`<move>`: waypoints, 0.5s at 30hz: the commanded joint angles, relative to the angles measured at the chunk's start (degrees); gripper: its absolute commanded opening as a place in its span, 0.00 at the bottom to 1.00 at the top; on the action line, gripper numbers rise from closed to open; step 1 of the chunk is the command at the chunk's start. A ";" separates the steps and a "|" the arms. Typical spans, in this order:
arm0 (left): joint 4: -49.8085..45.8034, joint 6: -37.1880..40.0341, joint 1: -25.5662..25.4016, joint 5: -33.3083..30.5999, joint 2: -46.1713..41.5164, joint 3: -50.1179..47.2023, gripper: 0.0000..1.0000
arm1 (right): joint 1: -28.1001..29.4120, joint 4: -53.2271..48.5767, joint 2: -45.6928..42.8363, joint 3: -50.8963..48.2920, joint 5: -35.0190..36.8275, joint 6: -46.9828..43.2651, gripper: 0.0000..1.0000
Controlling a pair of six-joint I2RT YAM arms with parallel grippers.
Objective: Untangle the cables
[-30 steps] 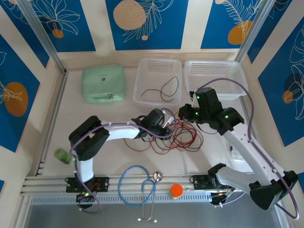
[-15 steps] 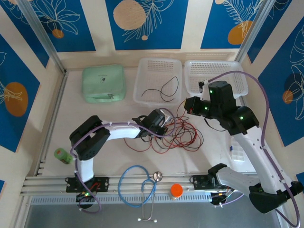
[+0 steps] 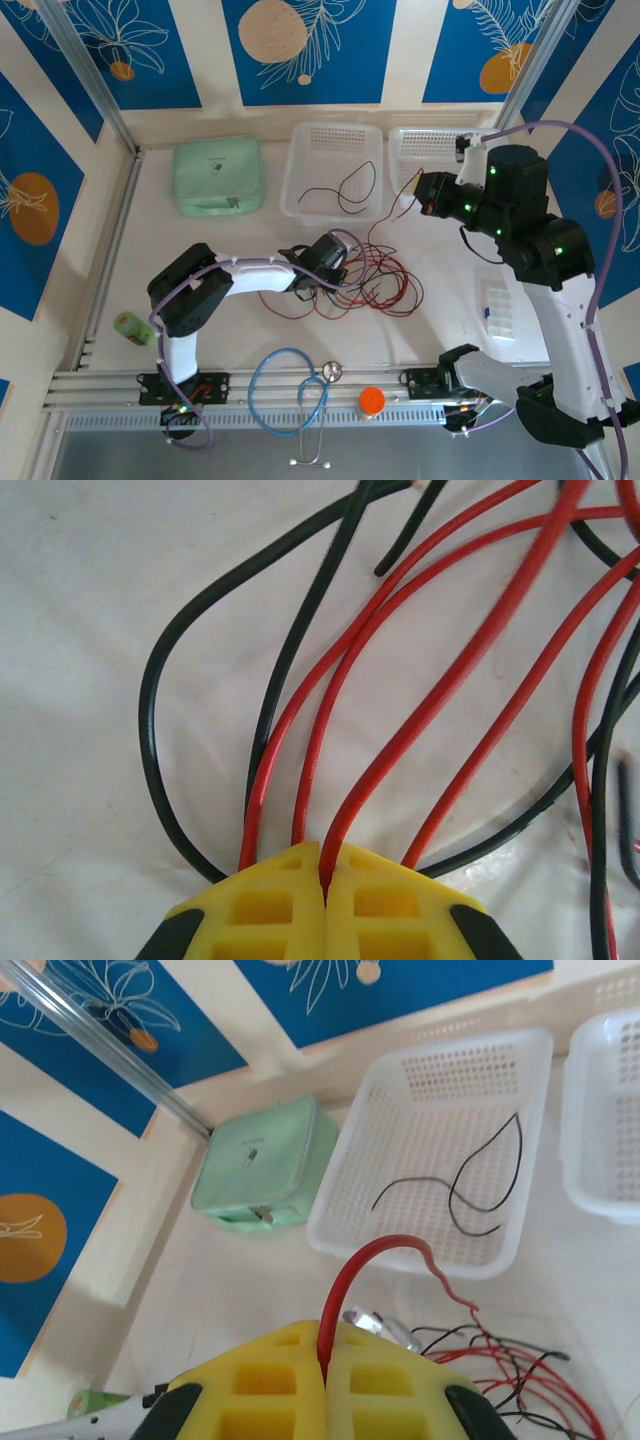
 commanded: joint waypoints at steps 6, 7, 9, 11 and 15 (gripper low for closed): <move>-4.20 -1.53 0.12 -3.47 -1.48 -3.54 0.00 | -5.43 -0.86 4.67 12.23 1.82 -6.12 0.00; -4.17 -1.61 0.09 -3.57 -1.57 -3.81 0.00 | -6.39 -0.86 5.35 13.83 1.69 -6.46 0.00; -4.27 -1.78 0.24 -3.84 -1.92 -4.24 0.00 | -7.84 -0.69 6.57 16.93 1.54 -7.08 0.00; -4.29 -1.88 0.28 -4.09 -2.24 -4.77 0.00 | -9.64 -0.40 7.93 19.97 1.55 -7.53 0.00; -4.19 -2.05 0.52 -4.24 -2.74 -5.60 0.00 | -13.79 0.37 10.42 24.76 0.77 -7.62 0.00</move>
